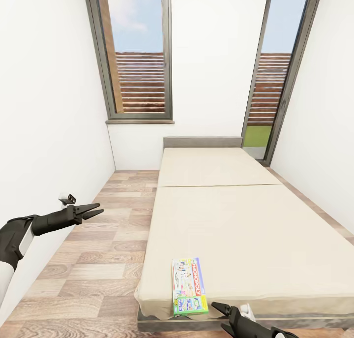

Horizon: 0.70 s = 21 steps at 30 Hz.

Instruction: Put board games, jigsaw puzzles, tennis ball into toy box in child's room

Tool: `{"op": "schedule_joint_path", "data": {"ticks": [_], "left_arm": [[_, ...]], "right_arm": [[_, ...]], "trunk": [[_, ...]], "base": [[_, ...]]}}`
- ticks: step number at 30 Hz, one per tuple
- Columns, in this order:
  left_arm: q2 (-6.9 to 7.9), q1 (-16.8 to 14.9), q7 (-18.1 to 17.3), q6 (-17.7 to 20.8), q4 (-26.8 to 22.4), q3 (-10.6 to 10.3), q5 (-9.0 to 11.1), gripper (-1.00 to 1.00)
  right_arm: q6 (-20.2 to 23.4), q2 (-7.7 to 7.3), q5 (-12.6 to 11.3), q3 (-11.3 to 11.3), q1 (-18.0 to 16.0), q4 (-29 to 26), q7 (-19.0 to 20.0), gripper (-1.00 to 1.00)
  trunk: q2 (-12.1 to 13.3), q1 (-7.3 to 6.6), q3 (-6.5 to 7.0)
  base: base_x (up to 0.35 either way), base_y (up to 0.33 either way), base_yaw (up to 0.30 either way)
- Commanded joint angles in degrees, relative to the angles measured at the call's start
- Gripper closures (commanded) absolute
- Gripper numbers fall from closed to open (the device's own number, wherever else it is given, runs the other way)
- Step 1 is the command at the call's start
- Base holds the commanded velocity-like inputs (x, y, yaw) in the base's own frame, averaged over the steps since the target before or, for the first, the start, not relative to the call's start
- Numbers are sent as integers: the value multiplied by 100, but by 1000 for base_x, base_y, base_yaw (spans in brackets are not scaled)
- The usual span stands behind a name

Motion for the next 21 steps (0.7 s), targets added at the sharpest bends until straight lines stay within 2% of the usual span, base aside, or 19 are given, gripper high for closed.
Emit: {"op": "schedule_joint_path", "data": {"ticks": [1, 11, 21], "left_arm": [[0, -4, -22, 61, 0, -1, -2, -100], [-3, -4, -22, 61, 0, 3, -2, -100], [-7, -2, -22, 61, 0, 3, -2, -100]], "right_arm": [[38, 0, -17, -10, -3, -1, 26, -100], [-118, 1, 41, 17, -3, 0, 468, -100], [-169, 1, 61, 22, -2, 2, 575, -100]], "trunk": [[-3, -1, -6], [-3, -1, -6], [-3, -1, -6]], "base": [[0, 0, 0], [0, 0, 0], [0, 0, 0]]}}
